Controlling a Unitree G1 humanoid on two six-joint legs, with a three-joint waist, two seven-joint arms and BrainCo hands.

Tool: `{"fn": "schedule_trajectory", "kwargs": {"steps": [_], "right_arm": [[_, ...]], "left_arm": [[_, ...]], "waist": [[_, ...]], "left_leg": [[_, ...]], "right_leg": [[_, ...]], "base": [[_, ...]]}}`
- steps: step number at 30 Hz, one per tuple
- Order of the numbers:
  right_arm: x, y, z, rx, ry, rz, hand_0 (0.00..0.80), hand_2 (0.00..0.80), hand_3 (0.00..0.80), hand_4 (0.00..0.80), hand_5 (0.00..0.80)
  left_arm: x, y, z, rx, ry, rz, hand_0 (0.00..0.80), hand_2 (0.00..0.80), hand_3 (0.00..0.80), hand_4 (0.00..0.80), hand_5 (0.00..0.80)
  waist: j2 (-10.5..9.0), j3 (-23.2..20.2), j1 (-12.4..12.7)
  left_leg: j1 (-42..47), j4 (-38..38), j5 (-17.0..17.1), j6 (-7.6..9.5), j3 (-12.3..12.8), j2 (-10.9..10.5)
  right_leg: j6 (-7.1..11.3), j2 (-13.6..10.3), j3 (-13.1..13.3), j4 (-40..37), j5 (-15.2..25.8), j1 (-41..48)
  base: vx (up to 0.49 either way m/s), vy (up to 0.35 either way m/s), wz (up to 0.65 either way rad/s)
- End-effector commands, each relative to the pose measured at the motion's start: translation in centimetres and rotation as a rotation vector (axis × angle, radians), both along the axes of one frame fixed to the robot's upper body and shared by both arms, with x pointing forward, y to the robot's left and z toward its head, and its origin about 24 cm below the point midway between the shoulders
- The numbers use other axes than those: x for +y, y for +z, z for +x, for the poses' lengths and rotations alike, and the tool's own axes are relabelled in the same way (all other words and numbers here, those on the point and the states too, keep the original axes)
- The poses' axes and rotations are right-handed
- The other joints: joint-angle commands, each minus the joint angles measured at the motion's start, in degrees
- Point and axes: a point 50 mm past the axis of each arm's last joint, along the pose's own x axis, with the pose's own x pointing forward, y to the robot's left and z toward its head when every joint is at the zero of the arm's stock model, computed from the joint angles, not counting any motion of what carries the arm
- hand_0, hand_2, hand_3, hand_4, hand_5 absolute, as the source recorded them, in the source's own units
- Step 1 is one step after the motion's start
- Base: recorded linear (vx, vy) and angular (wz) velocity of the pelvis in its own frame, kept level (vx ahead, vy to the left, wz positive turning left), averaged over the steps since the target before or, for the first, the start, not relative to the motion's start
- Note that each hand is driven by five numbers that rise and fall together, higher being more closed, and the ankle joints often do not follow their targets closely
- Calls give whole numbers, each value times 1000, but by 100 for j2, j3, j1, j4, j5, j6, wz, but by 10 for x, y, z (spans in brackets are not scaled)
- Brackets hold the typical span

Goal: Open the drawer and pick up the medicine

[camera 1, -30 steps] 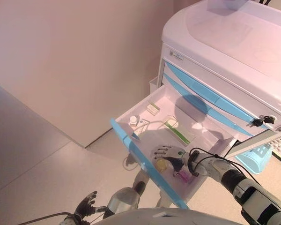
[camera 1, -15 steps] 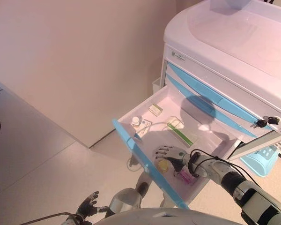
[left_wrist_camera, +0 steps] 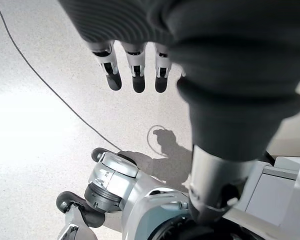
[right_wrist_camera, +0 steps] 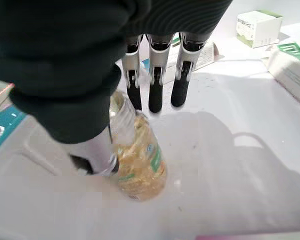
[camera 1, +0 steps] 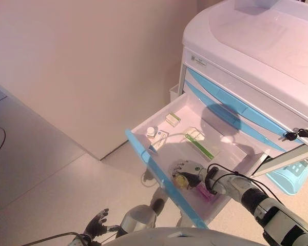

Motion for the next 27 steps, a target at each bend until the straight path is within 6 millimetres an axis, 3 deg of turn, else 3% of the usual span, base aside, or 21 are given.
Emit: {"fn": "schedule_trajectory", "kwargs": {"steps": [1, 13, 16, 20, 24, 27], "right_arm": [[15, 2, -6, -26, 36, 81, 800, 800, 800, 800, 800], [13, 3, -4, -55, 10, 95, 800, 800, 800, 800, 800], [10, 16, 5, -117, -4, 135, 800, 800, 800, 800, 800], [1, 71, 32, -259, -60, 242, 800, 800, 800, 800, 800], [-26, 152, 57, -482, -138, 391, 800, 800, 800, 800, 800], [-42, 216, 63, -705, -159, 505, 800, 800, 800, 800, 800]], "left_arm": [[-9, -1, -1, -9, -63, -1, 0, 0, 0, 0, 0], [-8, -1, 0, -4, -61, -1, 0, 0, 0, 0, 0], [-6, -1, -1, 4, -62, 4, 0, 0, 0, 0, 0], [3, 1, 0, 7, -42, 17, 0, 0, 0, 0, 0], [10, 3, -3, 10, -11, 20, 0, 0, 0, 0, 0], [13, 3, -6, 9, 14, 19, 0, 0, 0, 0, 0]], "waist": [[-13, 10, 150], [-19, 19, 152], [-55, 12, 107], [-151, 10, -29], [-185, -35, -261], [-228, -76, -433]], "left_leg": [[-32, -108, -352, -194, -151, -243], [-40, -104, -368, -157, -146, -250], [-4, -91, -385, -131, -127, -241], [37, -65, -417, -87, -13, -177], [42, -80, -312, 9, 132, -120], [110, -99, -348, 54, 261, -79]], "right_leg": [[135, -162, 45, 156, -43, 59], [169, -175, 56, 163, -29, 47], [188, -165, 107, 159, 5, 66], [236, -131, 248, 125, 95, 78], [275, -91, 371, 50, 312, 30], [296, -53, 543, 27, 337, 25]], "base": [[0, 0, 0], [0, 0, 0], [0, 0, 0], [-3, -20, -3], [-41, 13, -15], [-16, 23, -21]]}}
